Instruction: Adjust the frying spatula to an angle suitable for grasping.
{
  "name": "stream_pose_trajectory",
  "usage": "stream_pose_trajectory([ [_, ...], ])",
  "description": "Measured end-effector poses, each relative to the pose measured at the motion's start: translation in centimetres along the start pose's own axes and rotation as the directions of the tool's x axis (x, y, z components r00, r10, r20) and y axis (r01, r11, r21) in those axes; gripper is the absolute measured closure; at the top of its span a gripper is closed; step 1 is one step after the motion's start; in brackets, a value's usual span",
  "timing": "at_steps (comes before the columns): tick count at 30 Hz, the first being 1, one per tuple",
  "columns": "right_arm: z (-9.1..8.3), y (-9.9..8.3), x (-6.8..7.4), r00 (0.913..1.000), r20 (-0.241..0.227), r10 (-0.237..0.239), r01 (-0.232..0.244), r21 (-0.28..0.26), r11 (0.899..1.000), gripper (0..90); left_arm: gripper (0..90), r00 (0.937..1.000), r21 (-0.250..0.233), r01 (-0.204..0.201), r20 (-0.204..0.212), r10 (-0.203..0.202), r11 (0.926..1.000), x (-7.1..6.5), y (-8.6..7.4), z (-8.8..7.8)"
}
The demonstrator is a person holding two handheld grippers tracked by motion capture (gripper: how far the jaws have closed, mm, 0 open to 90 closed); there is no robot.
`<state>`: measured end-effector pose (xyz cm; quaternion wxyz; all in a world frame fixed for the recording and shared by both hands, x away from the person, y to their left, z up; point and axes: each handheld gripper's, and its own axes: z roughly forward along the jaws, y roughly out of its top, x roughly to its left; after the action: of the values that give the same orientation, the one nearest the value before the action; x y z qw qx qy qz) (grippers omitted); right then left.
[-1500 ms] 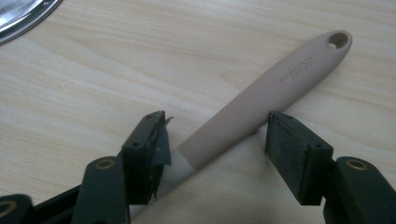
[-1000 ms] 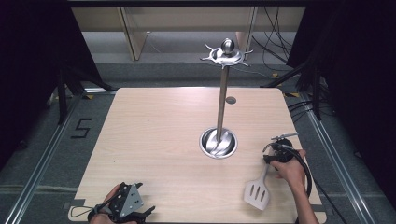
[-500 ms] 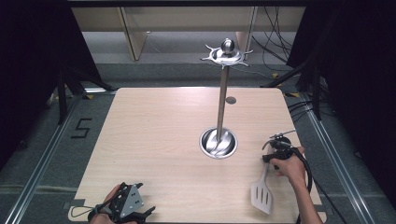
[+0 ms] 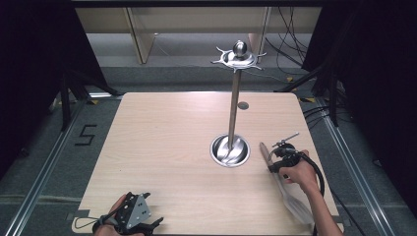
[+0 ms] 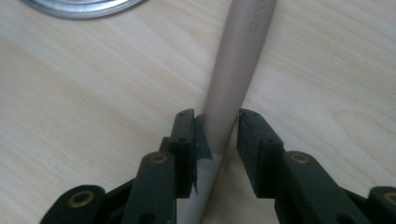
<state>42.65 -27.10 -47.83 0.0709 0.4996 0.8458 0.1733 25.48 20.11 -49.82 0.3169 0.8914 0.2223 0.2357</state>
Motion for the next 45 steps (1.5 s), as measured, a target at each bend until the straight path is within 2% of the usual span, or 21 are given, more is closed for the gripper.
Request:
stream_pose_trajectory([
  [1, 0.0, 0.0, 0.1, 0.9996, 0.010, -0.028, 0.028, -0.004, 1.000, 69.0, 15.5, 1.0000, -0.003, 0.006, 0.003, -0.006, 1.0000, 0.0, 0.0, 0.0],
  [2, -0.3, 0.1, 0.7, 0.9968, 0.016, -0.079, 0.078, 0.032, 0.996, 69.9, 15.5, 1.0000, 0.000, 0.002, 0.000, -0.002, 1.0000, 0.0, 0.0, 0.0],
  [5, -0.4, 0.0, 1.0, 0.9912, 0.019, -0.131, 0.130, 0.052, 0.990, 70.7, 15.5, 0.9998, -0.011, 0.020, 0.010, -0.019, 0.9997, 0.0, 0.0, 0.1],
  [10, -1.0, -0.9, 1.4, 0.9852, 0.003, -0.171, 0.170, 0.100, 0.980, 71.9, 15.5, 0.9998, -0.009, 0.016, 0.008, -0.016, 0.9998, 0.0, 0.0, 0.1],
  [12, -1.0, -1.1, 1.5, 0.9820, -0.009, -0.189, 0.189, 0.097, 0.977, 72.0, 15.5, 1.0000, -0.002, 0.005, 0.004, -0.005, 1.0000, 0.0, 0.0, 0.1],
  [13, -1.2, -1.3, 1.8, 0.9846, -0.034, -0.172, 0.174, 0.116, 0.978, 72.3, 15.5, 1.0000, 0.002, -0.002, -0.001, 0.002, 1.0000, 0.0, 0.0, 0.0],
  [15, -1.1, -1.1, 1.5, 0.9816, -0.016, -0.190, 0.191, 0.116, 0.975, 72.3, 15.5, 1.0000, 0.003, 0.001, -0.002, -0.001, 1.0000, 0.0, 0.0, 0.1],
  [20, -0.8, -0.6, 1.3, 0.9881, -0.033, -0.151, 0.154, 0.140, 0.978, 71.6, 15.5, 1.0000, -0.003, 0.006, 0.007, -0.006, 1.0000, 0.0, 0.0, 0.0],
  [22, -0.6, -0.6, 1.0, 0.9843, -0.043, -0.171, 0.175, 0.131, 0.976, 71.5, 15.5, 1.0000, -0.006, 0.008, 0.005, -0.008, 1.0000, 0.0, 0.0, 0.0],
  [23, -0.6, -0.5, 1.1, 0.9887, -0.045, -0.143, 0.148, 0.138, 0.979, 71.1, 15.5, 1.0000, 0.001, 0.002, 0.002, -0.002, 1.0000, 0.0, 0.0, 0.0],
  [27, -0.6, -0.3, 1.3, 0.9912, -0.037, -0.127, 0.131, 0.159, 0.979, 71.0, 15.6, 1.0000, 0.000, 0.001, -0.001, -0.001, 1.0000, -0.1, 0.0, 0.1],
  [28, -0.5, -0.2, 1.4, 0.9885, -0.033, -0.148, 0.151, 0.148, 0.977, 71.1, 15.6, 1.0000, 0.001, 0.003, 0.003, -0.003, 1.0000, -0.1, 0.0, 0.1],
  [30, -0.5, -0.2, 1.5, 0.9892, -0.033, -0.143, 0.146, 0.151, 0.978, 71.2, 15.5, 1.0000, 0.001, 0.002, -0.001, -0.002, 1.0000, -0.1, 0.0, 0.1],
  [34, -0.4, 0.1, 1.6, 0.9786, -0.016, -0.205, 0.205, 0.157, 0.966, 72.4, 15.5, 1.0000, 0.000, 0.003, 0.002, -0.003, 1.0000, -0.1, 0.0, 0.1],
  [36, -0.4, 0.0, 1.7, 0.9796, -0.013, -0.201, 0.200, 0.157, 0.967, 72.7, 15.6, 1.0000, -0.001, 0.003, 0.003, -0.003, 1.0000, -0.1, 0.0, 0.1],
  [37, -0.4, -0.1, 1.9, 0.9831, -0.015, -0.183, 0.183, 0.154, 0.971, 73.3, 15.5, 1.0000, 0.001, 0.002, 0.001, -0.002, 1.0000, 0.0, 0.0, 0.0],
  [40, -0.8, -0.1, 1.9, 0.9820, -0.023, -0.187, 0.189, 0.132, 0.973, 73.8, 15.5, 1.0000, 0.001, 0.005, 0.004, -0.005, 1.0000, 0.0, 0.0, 0.1],
  [42, -1.8, -0.2, 1.7, 0.9814, -0.034, -0.189, 0.190, 0.057, 0.980, 74.4, 15.5, 1.0000, 0.003, 0.004, 0.003, -0.004, 1.0000, 0.0, 0.0, 0.1],
  [43, -1.8, -0.2, 1.7, 0.9814, -0.034, -0.189, 0.190, 0.057, 0.980, 74.4, 15.5, 1.0000, 0.003, 0.004, 0.003, -0.004, 1.0000, 0.0, 0.0, 0.1],
  [44, -2.8, -0.3, 1.8, 0.9820, -0.022, -0.188, 0.188, 0.001, 0.982, 74.8, 15.5, 1.0000, 0.005, -0.001, 0.002, 0.001, 1.0000, 0.0, 0.0, 0.1],
  [45, -3.3, -0.3, 1.9, 0.9831, -0.019, -0.182, 0.182, -0.023, 0.983, 74.8, 15.5, 1.0000, 0.005, 0.000, 0.002, 0.000, 1.0000, 0.0, 0.0, 0.1],
])
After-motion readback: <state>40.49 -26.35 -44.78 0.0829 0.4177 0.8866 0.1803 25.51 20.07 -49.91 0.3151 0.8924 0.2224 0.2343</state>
